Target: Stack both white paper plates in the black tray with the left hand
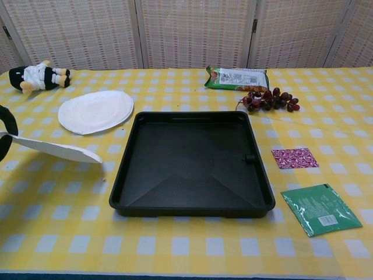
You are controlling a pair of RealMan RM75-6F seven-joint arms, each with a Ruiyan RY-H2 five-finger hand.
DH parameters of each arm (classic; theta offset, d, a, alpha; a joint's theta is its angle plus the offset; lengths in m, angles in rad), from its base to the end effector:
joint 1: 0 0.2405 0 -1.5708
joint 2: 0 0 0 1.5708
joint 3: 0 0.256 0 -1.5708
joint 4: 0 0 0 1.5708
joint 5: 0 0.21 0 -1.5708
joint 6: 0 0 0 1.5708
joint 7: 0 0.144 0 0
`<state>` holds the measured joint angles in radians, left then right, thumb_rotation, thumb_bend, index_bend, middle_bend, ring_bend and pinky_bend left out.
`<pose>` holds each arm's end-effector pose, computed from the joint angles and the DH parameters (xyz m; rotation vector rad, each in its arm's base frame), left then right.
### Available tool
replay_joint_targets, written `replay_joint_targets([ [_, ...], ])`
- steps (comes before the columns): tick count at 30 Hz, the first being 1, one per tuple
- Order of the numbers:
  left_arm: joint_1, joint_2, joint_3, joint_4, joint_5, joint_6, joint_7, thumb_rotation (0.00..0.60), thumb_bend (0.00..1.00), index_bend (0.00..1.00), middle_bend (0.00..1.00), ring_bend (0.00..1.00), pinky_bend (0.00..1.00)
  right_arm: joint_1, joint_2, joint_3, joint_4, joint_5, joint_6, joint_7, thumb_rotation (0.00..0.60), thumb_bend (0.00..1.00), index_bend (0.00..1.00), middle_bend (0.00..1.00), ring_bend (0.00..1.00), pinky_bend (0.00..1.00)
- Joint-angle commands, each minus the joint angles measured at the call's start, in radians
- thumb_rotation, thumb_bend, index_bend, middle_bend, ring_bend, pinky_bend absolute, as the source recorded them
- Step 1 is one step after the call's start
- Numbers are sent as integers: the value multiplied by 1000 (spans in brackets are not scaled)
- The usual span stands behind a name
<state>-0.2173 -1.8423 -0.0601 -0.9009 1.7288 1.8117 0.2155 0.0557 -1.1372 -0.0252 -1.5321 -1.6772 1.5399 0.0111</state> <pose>-0.2581 0.2075 0.0097 -1.4063 -0.3596 -1.1545 -0.3096 -0.1551 0.1469 1.5473 -0.8319 0.9239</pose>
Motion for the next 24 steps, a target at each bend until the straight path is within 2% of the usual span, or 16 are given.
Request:
replay_joint_targets([
  [1,-13,26,-19,-43,7,23,25,600,585,663,1000,1000,1000,0,0,-1,-1,-2,0,-1,600,335,0,0,0,0],
  [12,-54,83,-52,-198,50,47,116,600,586,666,1000,1000,1000,-4,2,-8,-7,-14,8,-2,600,334,0,0,0,0],
  [24,-112,95,-77,-328,93,-4,242,600,586,666,1000,1000,1000,-3,9,-13,-7,-23,7,14,600,335,0,0,0,0],
])
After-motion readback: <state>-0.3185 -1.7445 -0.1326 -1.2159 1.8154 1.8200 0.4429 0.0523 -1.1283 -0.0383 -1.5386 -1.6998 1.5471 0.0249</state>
